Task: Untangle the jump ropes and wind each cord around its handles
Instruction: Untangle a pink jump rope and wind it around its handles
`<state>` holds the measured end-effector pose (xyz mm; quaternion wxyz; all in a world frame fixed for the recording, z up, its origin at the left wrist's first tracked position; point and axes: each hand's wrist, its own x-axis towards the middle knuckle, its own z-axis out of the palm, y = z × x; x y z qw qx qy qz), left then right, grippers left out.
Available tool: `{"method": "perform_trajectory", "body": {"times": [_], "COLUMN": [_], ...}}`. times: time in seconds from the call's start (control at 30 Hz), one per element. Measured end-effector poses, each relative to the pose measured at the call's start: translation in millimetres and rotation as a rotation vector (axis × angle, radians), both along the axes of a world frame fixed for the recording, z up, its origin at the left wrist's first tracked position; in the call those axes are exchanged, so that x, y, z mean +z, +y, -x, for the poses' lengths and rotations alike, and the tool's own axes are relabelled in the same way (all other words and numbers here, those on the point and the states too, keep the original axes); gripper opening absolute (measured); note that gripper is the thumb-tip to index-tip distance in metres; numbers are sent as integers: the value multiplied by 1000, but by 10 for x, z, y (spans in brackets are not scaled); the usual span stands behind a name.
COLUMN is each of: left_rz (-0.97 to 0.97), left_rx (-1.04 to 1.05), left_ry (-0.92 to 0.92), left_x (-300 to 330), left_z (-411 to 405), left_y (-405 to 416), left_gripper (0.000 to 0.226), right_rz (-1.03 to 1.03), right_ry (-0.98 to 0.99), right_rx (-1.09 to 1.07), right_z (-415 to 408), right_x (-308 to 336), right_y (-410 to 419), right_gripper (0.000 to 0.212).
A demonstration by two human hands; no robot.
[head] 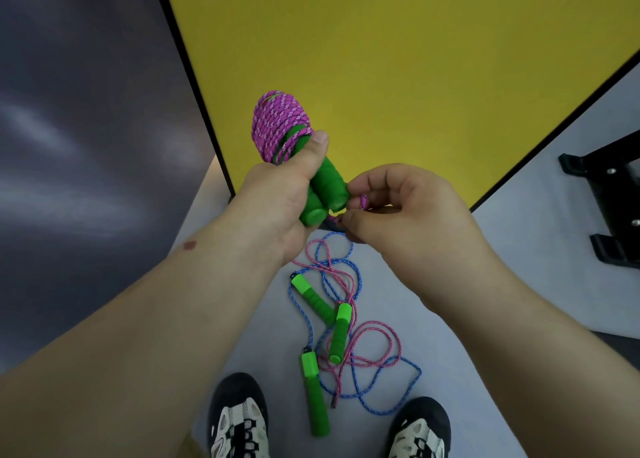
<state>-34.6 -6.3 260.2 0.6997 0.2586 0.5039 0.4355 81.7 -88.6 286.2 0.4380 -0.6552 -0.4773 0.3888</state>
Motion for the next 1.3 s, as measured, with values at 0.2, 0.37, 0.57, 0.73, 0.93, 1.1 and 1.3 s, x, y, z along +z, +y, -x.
{"method": "perform_trajectory", "body": {"times": [0.2, 0.37, 0.57, 0.73, 0.93, 1.1, 1.3], "left_rz": [-207, -251, -373, -409, -511, -427, -177], "left_rx": [79, 108, 108, 108, 21, 82, -27], "left_ry": [76, 46, 77, 159, 272, 176, -71], "left_x": [-26, -30, -78, -63, -24, -59, -18], "left_z": [-34, -43, -52, -56, -19, -17, 22], "left_y": [4, -22, -64, -127, -141, -104, -17], "left_gripper": [80, 66, 61, 63, 67, 65, 47], "right_rz": [-29, -5, 105, 250, 307, 272, 158], "right_ry": [-163, 10, 201, 262, 486, 241, 108], "right_rx": [-45, -104, -61, 26, -33, 10, -55], "right_z": [65, 62, 29, 9, 13, 23, 19], "right_x": [-3, 0, 27, 74, 97, 4, -34], "right_y": [9, 36, 67, 83, 79, 81, 56], "right_gripper": [20, 19, 17, 19, 17, 23, 29]}}
